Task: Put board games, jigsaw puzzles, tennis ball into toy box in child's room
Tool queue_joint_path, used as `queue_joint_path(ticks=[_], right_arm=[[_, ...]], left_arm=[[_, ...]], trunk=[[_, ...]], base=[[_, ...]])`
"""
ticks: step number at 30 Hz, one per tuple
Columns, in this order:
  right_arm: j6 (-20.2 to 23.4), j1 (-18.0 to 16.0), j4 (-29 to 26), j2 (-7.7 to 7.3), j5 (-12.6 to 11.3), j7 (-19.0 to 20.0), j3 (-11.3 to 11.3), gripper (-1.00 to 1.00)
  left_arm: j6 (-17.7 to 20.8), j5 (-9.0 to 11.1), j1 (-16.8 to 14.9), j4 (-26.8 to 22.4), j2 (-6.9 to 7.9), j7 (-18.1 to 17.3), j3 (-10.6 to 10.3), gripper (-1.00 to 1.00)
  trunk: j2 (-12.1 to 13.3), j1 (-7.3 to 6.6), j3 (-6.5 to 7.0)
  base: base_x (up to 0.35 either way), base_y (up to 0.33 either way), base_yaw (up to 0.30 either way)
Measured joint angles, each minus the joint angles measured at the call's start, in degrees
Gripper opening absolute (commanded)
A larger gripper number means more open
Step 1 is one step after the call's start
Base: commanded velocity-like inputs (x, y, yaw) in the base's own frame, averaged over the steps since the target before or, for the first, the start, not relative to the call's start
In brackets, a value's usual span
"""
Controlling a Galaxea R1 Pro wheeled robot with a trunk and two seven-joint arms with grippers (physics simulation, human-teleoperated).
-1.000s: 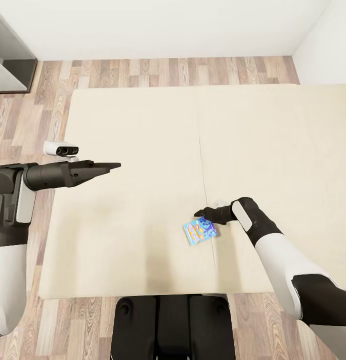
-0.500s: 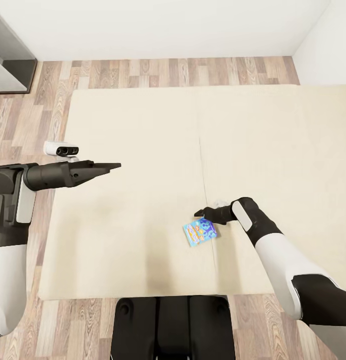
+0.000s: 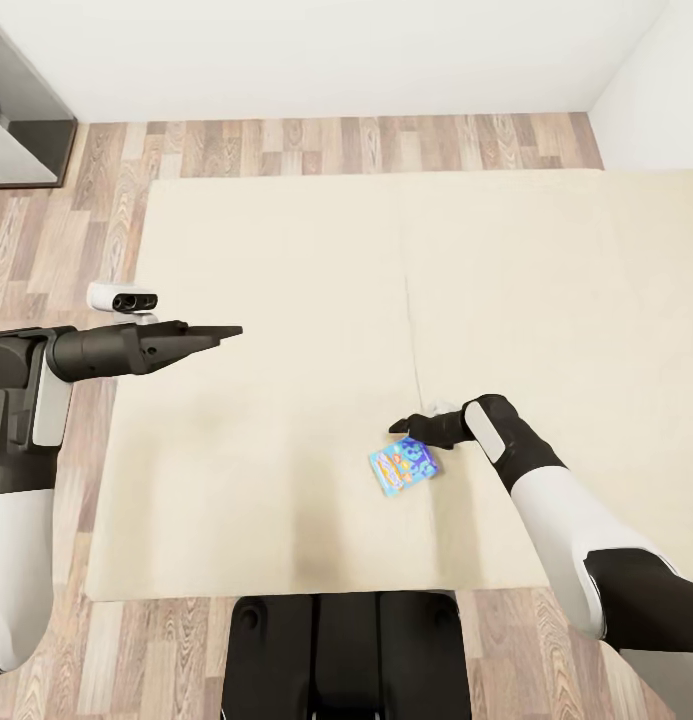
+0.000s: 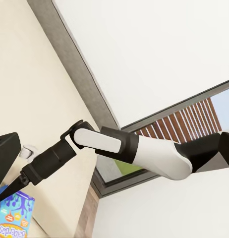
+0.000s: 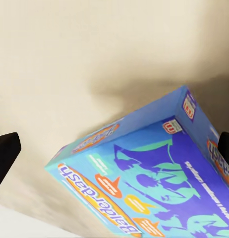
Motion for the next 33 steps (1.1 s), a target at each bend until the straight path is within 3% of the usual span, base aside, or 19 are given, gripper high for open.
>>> queue_joint_path(ticks=[24, 29, 33], right_arm=[[0.0, 0.0, 0.0, 0.00, 0.0, 0.0, 0.1, 1.00], [-1.6, 1.6, -0.3, 1.58, -0.5, 1.7, 1.9, 1.00], [-1.5, 2.9, 0.7, 2.73, 0.2, 0.4, 3.2, 1.00]], left_arm=[[0.0, -1.4, 0.0, 0.0, -0.01, 0.0, 0.0, 1.00], [-0.1, -1.5, 0.7, 0.6, 1.60, 0.0, 0.9, 1.00], [0.0, -1.9, 0.7, 0.6, 0.40, 0.1, 0.9, 1.00]], trunk=[[0.0, 0.00, 0.00], [0.0, 0.00, 0.00], [0.0, 0.00, 0.00]], base=[[0.000, 0.064, 0.000], [0.000, 0.000, 0.000], [0.000, 0.000, 0.000]])
